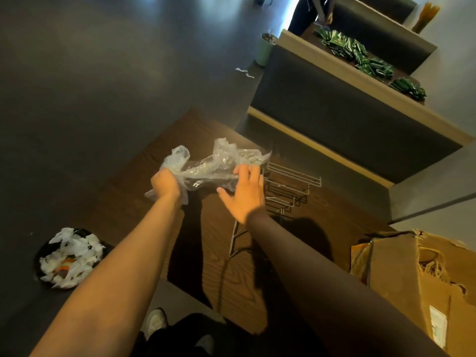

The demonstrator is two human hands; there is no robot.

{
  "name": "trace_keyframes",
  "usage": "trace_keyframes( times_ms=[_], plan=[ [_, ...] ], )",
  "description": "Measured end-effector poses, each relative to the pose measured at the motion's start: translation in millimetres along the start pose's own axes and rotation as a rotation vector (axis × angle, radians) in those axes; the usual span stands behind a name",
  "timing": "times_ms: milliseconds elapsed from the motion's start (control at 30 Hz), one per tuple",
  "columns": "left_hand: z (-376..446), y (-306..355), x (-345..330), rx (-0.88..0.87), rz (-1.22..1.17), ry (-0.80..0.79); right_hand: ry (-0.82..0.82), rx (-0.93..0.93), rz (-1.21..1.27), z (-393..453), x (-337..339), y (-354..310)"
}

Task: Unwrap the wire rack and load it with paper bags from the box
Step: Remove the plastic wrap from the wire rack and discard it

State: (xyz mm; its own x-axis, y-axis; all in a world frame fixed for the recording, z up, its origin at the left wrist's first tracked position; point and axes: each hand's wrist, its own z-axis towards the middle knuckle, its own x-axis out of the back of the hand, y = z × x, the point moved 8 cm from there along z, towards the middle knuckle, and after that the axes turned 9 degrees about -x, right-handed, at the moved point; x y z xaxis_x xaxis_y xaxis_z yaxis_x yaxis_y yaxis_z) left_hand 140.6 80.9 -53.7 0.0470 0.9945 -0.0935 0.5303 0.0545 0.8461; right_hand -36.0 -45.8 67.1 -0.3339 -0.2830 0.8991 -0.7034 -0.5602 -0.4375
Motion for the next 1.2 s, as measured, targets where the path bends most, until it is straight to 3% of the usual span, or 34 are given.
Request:
trace_keyframes(
  times_ms=[67,233,333,433,567,633,667,733,800,833,867,967,1033,1133,1200],
  plan=[
    [-1.8,3.7,-12.5,0.07,-0.142,-0.158,-0.077,-0.126,0.287,11.0,-3.1,-9.3],
    [-36.2,21.6,-50.7,0.242,-0.351,-0.818,-0.429,-0.207,0.601,22.9,-44.5,-58.9],
    [-42.3,27.6,-55.1,0.303,-0.375,-0.96,-0.493,-0.21,0.729,23.0,-65.4,-82.9],
    [-40.2,33.5,-41.7,0.299,-0.327,-1.029,-0.418,-0.312,0.718,28.3,-70.1,-89.6],
    [-19.1,59.4,-0.2,0.155,-0.089,-0.956,-0.533,-0.45,0.913,26.2,-87.5,-113.1],
    [-7.2,69.7,23.2,0.037,0.067,-0.97,-0.551,-0.681,1.168,20.9,-106.9,-115.6],
    [1.0,73.0,35.8,-0.017,0.135,-0.944,-0.567,-0.709,1.243,18.7,-117.2,-125.4],
    [33.6,74.8,66.5,-0.137,0.241,-0.733,-0.513,-0.694,1.149,22.8,-140.1,-134.6],
    [70.5,76.1,112.3,-0.195,0.208,-0.379,-0.556,-0.744,1.21,17.5,-161.8,-151.4],
    [83.5,74.1,136.0,-0.169,0.163,-0.282,-0.567,-0.752,1.173,16.6,-174.3,-156.1],
    [90.7,66.3,150.4,-0.084,0.124,-0.295,-0.582,-0.715,1.133,17.7,-188.4,-161.0],
    [80.7,26.0,173.2,0.307,-0.098,-0.723,-0.713,-0.233,0.924,10.6,-226.8,-208.1],
    [77.9,11.6,194.3,0.355,-0.339,-0.838,-0.673,-0.114,0.547,-5.5,-252.0,-226.1],
    [105.0,-3.2,245.0,0.228,-0.39,-0.628,-0.589,0.089,0.162,-27.5,-292.9,-256.6],
    [120.2,-14.3,276.8,0.152,-0.342,-0.482,-0.605,0.364,-0.172,-58.7,-326.5,-285.8]
  ],
)
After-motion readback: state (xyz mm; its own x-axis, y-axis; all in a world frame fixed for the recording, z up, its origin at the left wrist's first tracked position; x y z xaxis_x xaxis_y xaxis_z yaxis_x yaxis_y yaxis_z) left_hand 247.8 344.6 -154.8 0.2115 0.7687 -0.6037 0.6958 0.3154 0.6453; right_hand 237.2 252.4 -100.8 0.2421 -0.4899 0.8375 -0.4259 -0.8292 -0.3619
